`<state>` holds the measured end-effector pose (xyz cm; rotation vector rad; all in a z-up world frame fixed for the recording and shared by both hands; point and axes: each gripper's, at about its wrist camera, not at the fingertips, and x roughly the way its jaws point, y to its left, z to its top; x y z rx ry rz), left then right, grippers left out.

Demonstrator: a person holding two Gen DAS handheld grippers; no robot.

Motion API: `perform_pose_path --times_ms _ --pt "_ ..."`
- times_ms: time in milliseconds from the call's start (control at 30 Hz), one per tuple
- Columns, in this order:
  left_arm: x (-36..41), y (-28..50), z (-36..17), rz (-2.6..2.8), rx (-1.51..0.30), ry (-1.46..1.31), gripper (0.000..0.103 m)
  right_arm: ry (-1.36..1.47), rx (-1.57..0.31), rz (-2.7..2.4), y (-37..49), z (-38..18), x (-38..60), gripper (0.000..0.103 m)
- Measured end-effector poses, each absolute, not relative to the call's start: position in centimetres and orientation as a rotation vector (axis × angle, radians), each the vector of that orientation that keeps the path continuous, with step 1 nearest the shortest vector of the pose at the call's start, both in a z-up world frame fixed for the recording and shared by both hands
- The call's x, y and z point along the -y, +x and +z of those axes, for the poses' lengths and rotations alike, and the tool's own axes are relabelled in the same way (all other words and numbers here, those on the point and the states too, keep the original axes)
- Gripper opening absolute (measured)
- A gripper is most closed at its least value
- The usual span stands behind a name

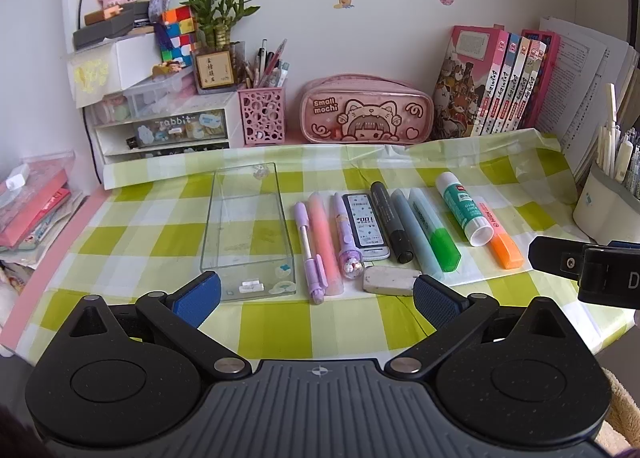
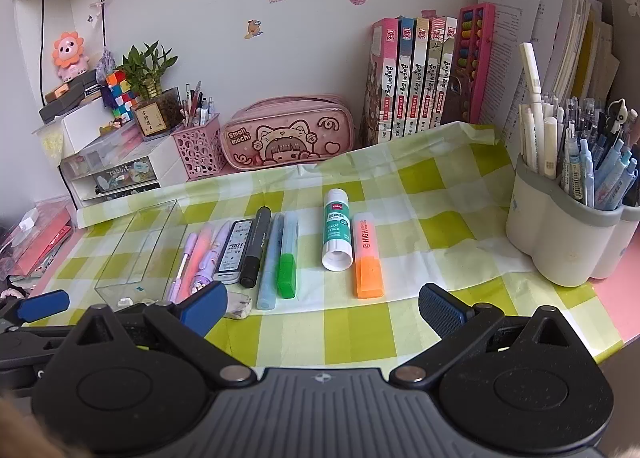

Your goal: Organize stationery

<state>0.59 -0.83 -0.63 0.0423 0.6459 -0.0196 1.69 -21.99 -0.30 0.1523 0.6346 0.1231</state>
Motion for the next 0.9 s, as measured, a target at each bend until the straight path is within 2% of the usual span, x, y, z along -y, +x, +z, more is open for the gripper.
perform_pose_path --times_ms 367,900 --pt "-1.1 2.2 -2.1 0.034 -0.598 0.031 0.098 0.123 -0.54 0.198 3.5 -0.7 22.6 0.103" --pt "-3.9 5.3 -6.4 0.0 -0.522 0.014 0.097 0.311 -0.587 0.323 9.9 -4.2 25.5 0.103"
